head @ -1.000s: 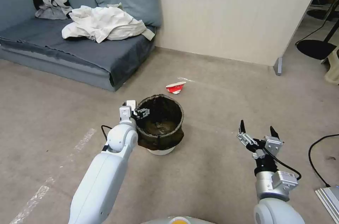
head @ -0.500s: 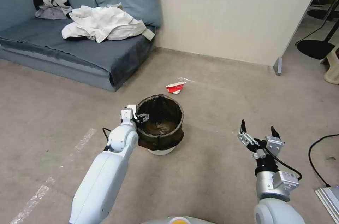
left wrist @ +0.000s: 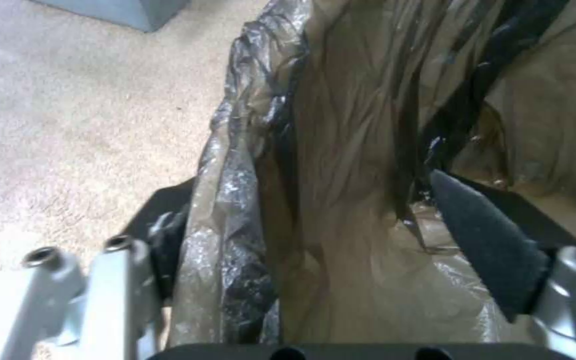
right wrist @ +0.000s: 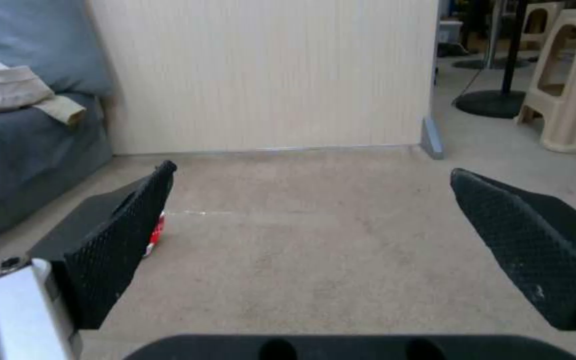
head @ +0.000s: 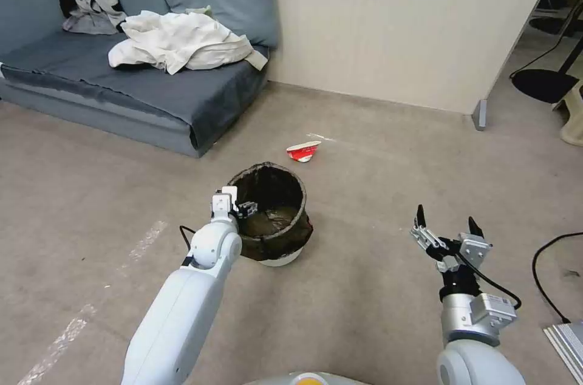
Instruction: Pick up the trash can from the floor.
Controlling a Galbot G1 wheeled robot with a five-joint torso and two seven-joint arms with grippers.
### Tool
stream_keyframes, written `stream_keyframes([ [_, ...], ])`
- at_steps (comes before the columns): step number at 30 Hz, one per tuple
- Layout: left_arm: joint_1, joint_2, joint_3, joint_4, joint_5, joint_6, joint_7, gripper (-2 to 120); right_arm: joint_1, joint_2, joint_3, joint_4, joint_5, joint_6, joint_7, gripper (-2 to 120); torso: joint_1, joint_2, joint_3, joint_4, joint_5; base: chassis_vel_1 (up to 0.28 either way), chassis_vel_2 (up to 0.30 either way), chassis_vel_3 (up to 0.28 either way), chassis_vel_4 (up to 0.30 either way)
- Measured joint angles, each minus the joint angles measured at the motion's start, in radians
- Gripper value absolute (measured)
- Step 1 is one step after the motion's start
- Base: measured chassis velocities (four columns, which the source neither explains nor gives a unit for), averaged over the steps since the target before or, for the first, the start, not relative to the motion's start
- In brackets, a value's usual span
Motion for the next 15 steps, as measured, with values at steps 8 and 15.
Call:
stream_keyframes([
  [8, 0.006, -0.001, 0.002, -0.003, -0.005, -0.007, -0.013, 51, 0.012, 0.0, -0.007, -0.01, 0.001, -0.003, 0.001, 100, 0.0, 0.0, 0.0, 0.0, -0.0001, 0.0, 0.0, 0.0, 0.0],
  [15, 0.004, -0.005, 0.007, -0.009, -0.017, -0.008, -0.034, 36, 0.018, -0.002, -0.006, -0.015, 0.002, -0.004, 0.001, 100, 0.0, 0.0, 0.0, -0.0002, -0.0003, 0.0, 0.0, 0.0, 0.0],
])
